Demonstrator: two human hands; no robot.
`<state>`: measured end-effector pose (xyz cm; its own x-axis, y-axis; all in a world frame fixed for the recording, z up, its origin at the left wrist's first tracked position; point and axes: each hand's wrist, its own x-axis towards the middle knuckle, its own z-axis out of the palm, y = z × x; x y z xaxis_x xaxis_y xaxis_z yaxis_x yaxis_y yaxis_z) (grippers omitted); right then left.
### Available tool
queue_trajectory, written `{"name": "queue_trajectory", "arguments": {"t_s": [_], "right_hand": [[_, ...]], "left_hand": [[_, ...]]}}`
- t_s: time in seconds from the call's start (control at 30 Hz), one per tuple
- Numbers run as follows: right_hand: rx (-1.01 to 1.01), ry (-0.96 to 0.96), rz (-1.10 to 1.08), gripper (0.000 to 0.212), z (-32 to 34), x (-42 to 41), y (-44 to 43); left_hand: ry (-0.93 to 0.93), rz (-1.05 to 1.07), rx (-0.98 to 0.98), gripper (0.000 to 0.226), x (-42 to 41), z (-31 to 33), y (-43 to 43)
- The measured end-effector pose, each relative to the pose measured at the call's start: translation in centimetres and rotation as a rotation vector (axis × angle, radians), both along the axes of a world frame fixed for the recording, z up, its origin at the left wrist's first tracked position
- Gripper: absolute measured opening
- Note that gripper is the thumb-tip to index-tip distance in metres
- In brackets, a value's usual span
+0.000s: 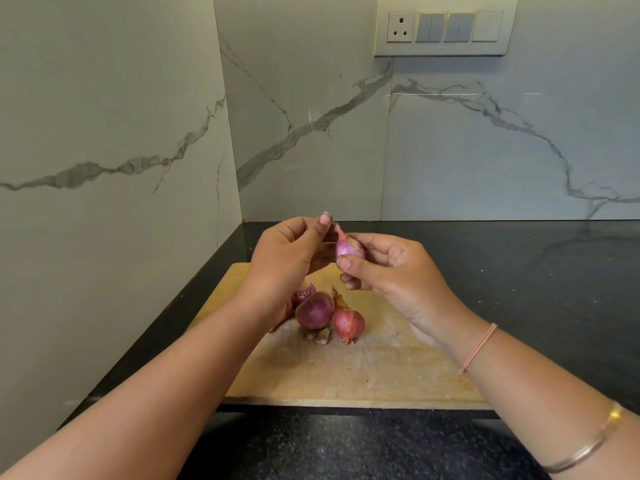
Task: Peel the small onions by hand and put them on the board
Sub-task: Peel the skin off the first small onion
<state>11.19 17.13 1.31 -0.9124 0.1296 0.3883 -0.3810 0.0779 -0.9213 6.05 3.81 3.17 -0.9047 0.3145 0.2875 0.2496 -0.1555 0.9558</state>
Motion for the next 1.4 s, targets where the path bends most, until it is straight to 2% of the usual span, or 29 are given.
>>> {"name": "queue_trajectory", "arguments": {"t_s": [0.1,0.23,0.3,0.4,0.5,0.6,0.77,1.07,1.2,1.4], "right_hand": [[-0.050,-0.029,-0.025,0.028,-0.2,-0.1,0.2],[-0.194,-0.071,0.006,0.017,0.3,0.0,0.4],[-0.237,-0.085,0.037,0.023,0.6,0.1,0.4],[-0.210,-0.125,0.062,0.032,0.7,0.3,0.0],[-0.009,-0.118,-0.120,0.031,0.3,0.1,-0.1],[0.130,0.004,-0.319,0.031,0.4,-0.3,-0.2],[0.027,0.082,-0.365,0.018,1.3,-0.7,-1.0],[-0.100,-0.066,-0.342,0.023,1.9,-3.0,-1.9],[-0.164,-0.097,-0.272,0.023,1.6,-2.7,-1.6],[-0.343,-0.148,-0.208,0.024,1.5,-2.3,-1.2]], "left_hand": [[0.261,0.067,-0.239,0.023,0.0,-0.2,-0.2],[0.341,-0.087,-0.441,0.053,0.4,-0.5,-0.3],[0.381,-0.062,-0.412,0.052,0.4,-0.9,0.1],[0.411,0.064,-0.357,0.038,0.4,-1.6,0.5],[0.468,0.140,-0.374,0.035,0.4,-1.9,0.6],[0.536,0.177,-0.409,0.037,0.5,-2.0,0.6],[0.625,0.237,-0.457,0.035,0.1,-2.1,0.7],[0.713,0.380,-0.539,0.030,-1.2,-2.0,0.3],[0.706,0.343,-0.554,0.033,-1.0,-2.0,0.5],[0.570,0.187,-0.431,0.032,-0.4,-1.9,0.6]]}}
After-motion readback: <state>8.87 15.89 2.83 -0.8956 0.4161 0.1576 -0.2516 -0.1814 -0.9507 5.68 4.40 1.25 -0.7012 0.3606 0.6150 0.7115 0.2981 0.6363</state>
